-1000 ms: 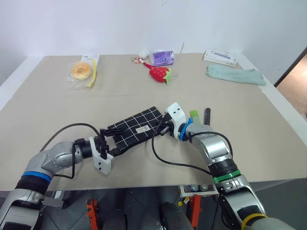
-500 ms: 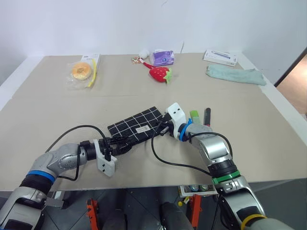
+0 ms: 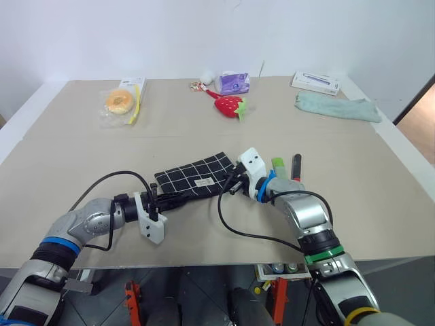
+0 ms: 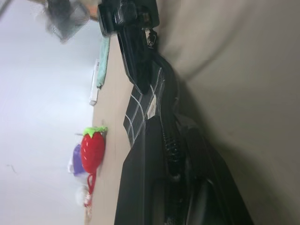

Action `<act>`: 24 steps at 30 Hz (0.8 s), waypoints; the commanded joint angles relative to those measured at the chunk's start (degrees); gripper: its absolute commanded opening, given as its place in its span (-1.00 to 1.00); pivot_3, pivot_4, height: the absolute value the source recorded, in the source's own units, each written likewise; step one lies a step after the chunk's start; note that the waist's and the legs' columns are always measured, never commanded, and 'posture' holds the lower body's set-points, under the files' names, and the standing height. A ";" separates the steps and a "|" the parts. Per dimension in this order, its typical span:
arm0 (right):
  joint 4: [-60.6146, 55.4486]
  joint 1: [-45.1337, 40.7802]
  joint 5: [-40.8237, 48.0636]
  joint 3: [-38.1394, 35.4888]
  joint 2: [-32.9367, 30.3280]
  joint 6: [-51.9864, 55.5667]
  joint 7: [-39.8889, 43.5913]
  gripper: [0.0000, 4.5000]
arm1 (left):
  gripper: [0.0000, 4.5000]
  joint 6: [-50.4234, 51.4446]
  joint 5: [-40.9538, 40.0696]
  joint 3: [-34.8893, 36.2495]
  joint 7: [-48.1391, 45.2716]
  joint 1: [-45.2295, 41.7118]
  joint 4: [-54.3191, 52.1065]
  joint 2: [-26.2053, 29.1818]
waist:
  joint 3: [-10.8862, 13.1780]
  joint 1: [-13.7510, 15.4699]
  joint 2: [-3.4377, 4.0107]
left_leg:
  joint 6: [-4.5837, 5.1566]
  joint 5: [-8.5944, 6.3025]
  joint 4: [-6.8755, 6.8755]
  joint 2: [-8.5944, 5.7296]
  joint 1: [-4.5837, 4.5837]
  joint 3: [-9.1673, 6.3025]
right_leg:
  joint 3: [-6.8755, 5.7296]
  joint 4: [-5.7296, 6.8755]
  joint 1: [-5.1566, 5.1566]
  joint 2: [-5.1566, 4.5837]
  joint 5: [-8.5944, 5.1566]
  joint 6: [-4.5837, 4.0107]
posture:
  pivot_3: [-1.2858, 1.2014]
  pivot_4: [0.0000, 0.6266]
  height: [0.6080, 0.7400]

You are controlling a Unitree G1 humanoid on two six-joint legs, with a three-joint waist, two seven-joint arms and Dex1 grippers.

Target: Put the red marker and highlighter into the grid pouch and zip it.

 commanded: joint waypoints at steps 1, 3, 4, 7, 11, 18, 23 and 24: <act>-7.43 -1.55 6.06 -6.54 -0.79 -4.29 2.38 -1.00 | -0.98 4.55 -12.01 -0.44 -4.97 0.43 -3.73 -1.57 | 0.03 -0.01 -0.02 | 0.00 0.00 0.00 -0.01 -0.07 0.00 | 0.00 0.00 -0.06 0.00 0.00 0.00 | 0.03 -0.52 1.00; -10.87 -2.64 11.41 -10.95 -1.65 -0.94 3.12 -1.00 | -0.98 8.94 -19.13 -0.37 -8.69 0.92 -7.42 -2.41 | 0.08 -0.05 -0.06 | 0.00 0.00 0.00 0.03 -0.19 -0.03 | -0.02 0.00 -0.17 0.03 0.01 0.00 | 0.03 -0.52 1.00; -12.46 -3.28 14.45 -12.80 -3.24 2.31 4.40 -1.00 | -0.98 11.43 -22.64 -0.36 -10.54 1.24 -9.70 -2.87 | 0.09 -0.05 -0.05 | 0.00 0.00 0.00 0.04 -0.25 -0.05 | -0.03 0.01 -0.23 0.03 0.01 -0.02 | 0.03 -0.52 1.00; -15.39 -3.84 19.73 -15.99 -7.64 8.39 6.36 -0.71 | -1.00 19.57 -31.26 0.22 -15.10 2.47 -16.29 -3.92 | 0.09 -0.04 -0.05 | 0.03 -0.02 -0.02 0.03 -0.31 -0.10 | -0.06 0.01 -0.25 0.02 0.00 -0.09 | 0.03 -0.52 1.00; -16.84 -3.46 22.93 -19.53 -12.85 10.93 7.02 0.05 | -1.00 30.58 -39.23 1.75 -18.22 3.86 -24.84 -5.01 | 0.11 -0.03 -0.06 | 0.15 -0.09 -0.03 0.03 -0.29 -0.09 | -0.07 0.01 -0.25 0.03 -0.09 -0.11 | 0.03 -0.52 1.00; -17.01 1.62 24.89 -25.88 -14.85 6.35 5.73 0.99 | -1.00 41.65 -42.44 5.01 -20.05 5.51 -30.18 -7.00 | 0.12 -0.15 -0.08 | 0.17 -0.09 -0.03 0.06 -0.22 -0.07 | -0.05 0.01 -0.23 0.12 -0.11 -0.10 | 0.03 -0.52 1.00; -16.81 6.95 25.28 -27.68 -14.41 2.39 5.75 0.99 | -1.00 47.94 -44.84 7.27 -21.51 5.43 -32.09 -8.38 | 0.14 -0.15 -0.10 | 0.17 -0.09 0.01 0.03 -0.23 -0.01 | 0.03 -0.01 -0.21 0.09 -0.11 -0.08 | 0.03 -0.52 1.00; -16.71 7.84 25.00 -27.36 -14.36 1.64 5.73 0.99 | -1.00 48.57 -44.84 7.65 -21.74 5.40 -32.32 -8.68 | 0.14 -0.15 -0.10 | 0.17 -0.09 0.01 0.04 -0.22 -0.01 | 0.02 -0.01 -0.20 0.10 -0.11 -0.08 | 0.03 -0.52 1.00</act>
